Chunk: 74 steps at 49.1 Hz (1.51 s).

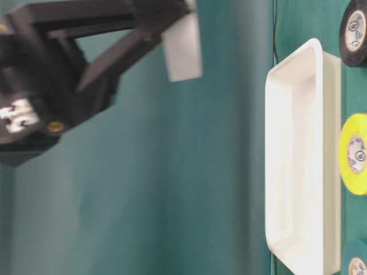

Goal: Place the tape from the fixed location into the white case.
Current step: 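Lift the white tape roll with the left gripper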

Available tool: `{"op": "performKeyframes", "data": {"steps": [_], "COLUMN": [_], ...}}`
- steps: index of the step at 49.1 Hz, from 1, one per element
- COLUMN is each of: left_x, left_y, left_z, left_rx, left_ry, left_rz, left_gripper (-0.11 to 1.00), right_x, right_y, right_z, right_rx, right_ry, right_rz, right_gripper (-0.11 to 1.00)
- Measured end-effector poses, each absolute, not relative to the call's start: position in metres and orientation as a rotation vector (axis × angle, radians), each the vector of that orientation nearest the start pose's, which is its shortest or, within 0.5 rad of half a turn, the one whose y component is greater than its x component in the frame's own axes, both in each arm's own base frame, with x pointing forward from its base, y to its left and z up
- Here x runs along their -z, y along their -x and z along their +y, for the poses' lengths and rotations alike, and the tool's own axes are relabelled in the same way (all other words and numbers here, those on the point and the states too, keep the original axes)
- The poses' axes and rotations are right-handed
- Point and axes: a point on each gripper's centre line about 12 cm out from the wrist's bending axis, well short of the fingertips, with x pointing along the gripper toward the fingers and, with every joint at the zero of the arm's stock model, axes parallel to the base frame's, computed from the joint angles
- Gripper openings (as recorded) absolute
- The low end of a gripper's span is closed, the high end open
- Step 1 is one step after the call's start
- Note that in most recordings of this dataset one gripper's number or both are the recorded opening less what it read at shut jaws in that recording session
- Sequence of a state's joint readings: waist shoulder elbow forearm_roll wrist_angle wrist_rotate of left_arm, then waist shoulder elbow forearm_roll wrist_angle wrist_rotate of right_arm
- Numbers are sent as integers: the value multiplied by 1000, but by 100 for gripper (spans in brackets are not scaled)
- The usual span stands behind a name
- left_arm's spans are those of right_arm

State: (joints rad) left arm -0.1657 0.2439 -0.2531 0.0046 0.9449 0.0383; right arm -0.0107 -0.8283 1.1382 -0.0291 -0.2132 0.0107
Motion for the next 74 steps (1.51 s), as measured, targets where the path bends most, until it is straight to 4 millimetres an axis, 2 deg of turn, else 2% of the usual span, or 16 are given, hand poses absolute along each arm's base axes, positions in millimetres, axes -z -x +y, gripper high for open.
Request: {"op": "performKeyframes", "data": {"steps": [17,25,36,74], "left_x": [-361,-374,-379,-379], "left_y": [-479,-475,-474,-474], "left_z": [-79,-79,-79,-79], "left_rx": [168,169,170,174], "left_ry": [-114,-116,-117,-126], "left_rz": [867,870,866,866], "left_gripper": [28,28,28,28], "right_x": [-271,-271,-271,-272], "right_y": [-223,-223,-223,-223], "right_z": [-2,-2,-2,-2], "right_rx": [4,4,4,4], "right_ry": [15,17,17,17], "right_rz": [97,95,95,95], "right_gripper": [0,0,0,0]}}
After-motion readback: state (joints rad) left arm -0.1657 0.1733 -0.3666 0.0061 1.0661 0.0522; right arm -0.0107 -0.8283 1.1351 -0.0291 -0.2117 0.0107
